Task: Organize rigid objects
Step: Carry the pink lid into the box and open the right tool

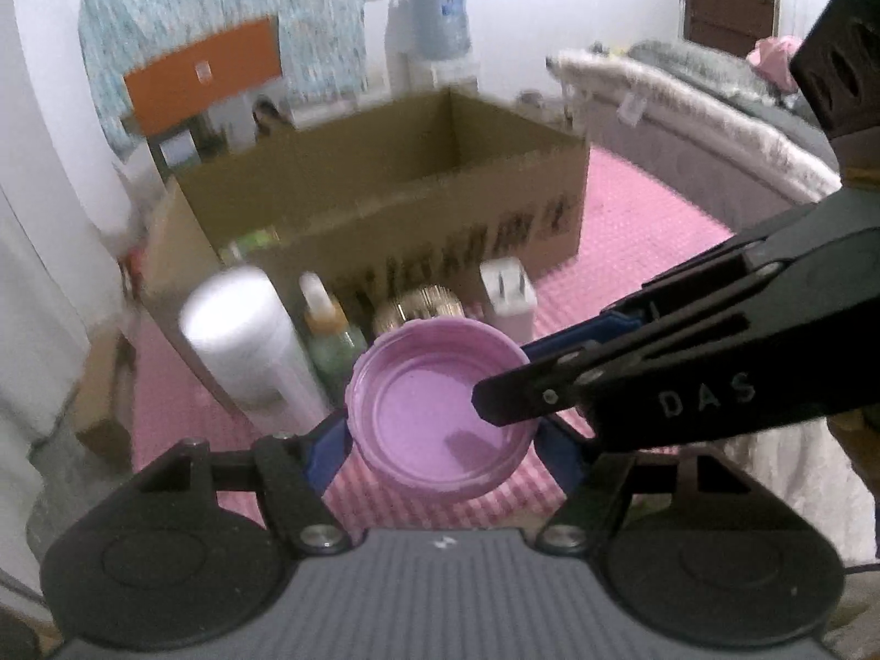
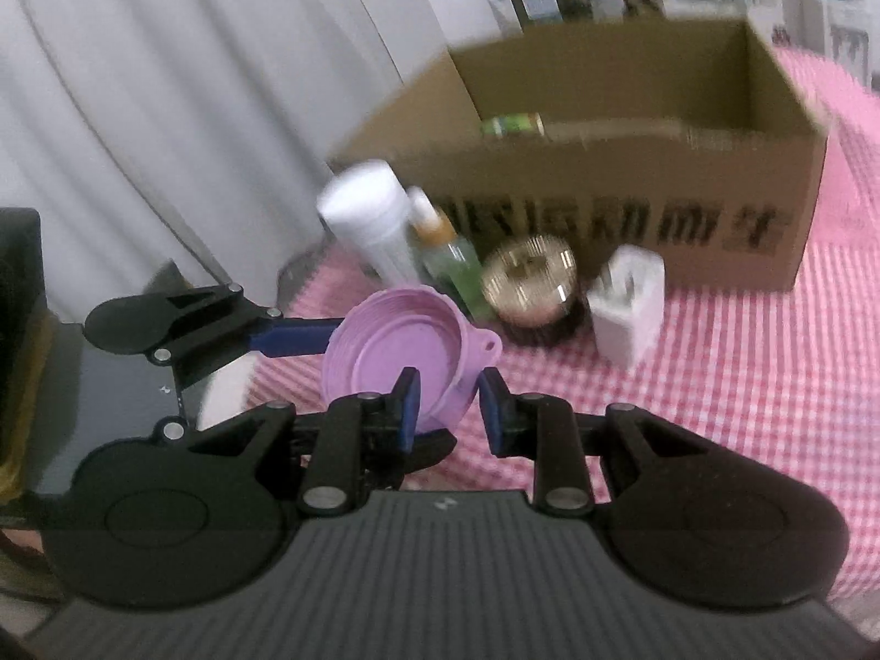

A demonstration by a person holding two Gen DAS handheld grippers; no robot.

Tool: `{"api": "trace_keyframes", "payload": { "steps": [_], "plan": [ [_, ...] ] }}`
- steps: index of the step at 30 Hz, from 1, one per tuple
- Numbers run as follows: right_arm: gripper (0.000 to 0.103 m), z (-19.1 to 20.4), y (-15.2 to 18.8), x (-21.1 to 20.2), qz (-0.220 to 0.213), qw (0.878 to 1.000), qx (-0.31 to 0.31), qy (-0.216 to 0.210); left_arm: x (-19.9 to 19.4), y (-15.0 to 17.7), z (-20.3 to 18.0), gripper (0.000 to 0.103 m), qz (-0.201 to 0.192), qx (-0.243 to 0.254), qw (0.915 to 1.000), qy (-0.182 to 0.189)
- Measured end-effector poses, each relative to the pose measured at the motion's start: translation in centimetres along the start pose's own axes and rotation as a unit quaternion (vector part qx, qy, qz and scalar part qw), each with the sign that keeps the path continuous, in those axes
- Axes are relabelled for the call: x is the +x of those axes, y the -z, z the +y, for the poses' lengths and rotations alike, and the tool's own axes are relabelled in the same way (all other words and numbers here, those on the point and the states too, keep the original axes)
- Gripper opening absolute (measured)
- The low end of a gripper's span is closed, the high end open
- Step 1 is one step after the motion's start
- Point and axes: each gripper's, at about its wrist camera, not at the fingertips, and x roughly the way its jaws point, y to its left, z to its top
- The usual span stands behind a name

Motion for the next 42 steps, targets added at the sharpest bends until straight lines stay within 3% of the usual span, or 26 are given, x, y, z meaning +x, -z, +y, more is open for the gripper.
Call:
{"api": "trace_keyframes", "payload": {
  "steps": [8, 13, 16, 21, 25, 30, 38, 42],
  "plan": [
    [0.024, 2.9, -6.7, -3.3, -0.089, 0.995, -0.046, -0.009, -3.7, -5.8, 2.2, 0.074, -0.089, 0.036, 0.9942, -0.048],
    [0.024, 2.2, -12.3, -2.5, -0.082, 0.995, -0.044, -0.019, -2.3, -10.3, 5.2, 0.074, -0.093, 0.037, 0.9942, -0.040],
    [0.024, 0.8, -15.7, -1.0, -0.046, 0.998, -0.021, -0.027, 0.5, -12.7, 7.3, 0.073, -0.056, 0.030, 0.9978, -0.018],
    [0.025, -3.0, -19.7, 4.2, 0.055, 0.997, 0.045, -0.041, 6.8, -14.9, 10.6, 0.074, 0.047, 0.004, 0.9982, 0.038],
    [0.025, -6.2, -20.2, 8.7, 0.134, 0.985, 0.098, -0.047, 12.0, -15.7, 11.9, 0.073, 0.130, -0.012, 0.9884, 0.077],
    [0.025, -8.9, -18.7, 11.9, 0.206, 0.969, 0.130, -0.050, 16.1, -15.6, 12.3, 0.073, 0.203, -0.017, 0.9730, 0.109],
    [0.026, -10.6, -16.9, 14.9, 0.277, 0.947, 0.154, -0.054, 20.1, -14.5, 12.7, 0.074, 0.282, -0.046, 0.9483, 0.138],
    [0.027, -11.1, -16.3, 16.8, 0.309, 0.936, 0.160, -0.054, 20.6, -14.1, 12.7, 0.078, 0.298, -0.051, 0.9423, 0.144]
  ]
}}
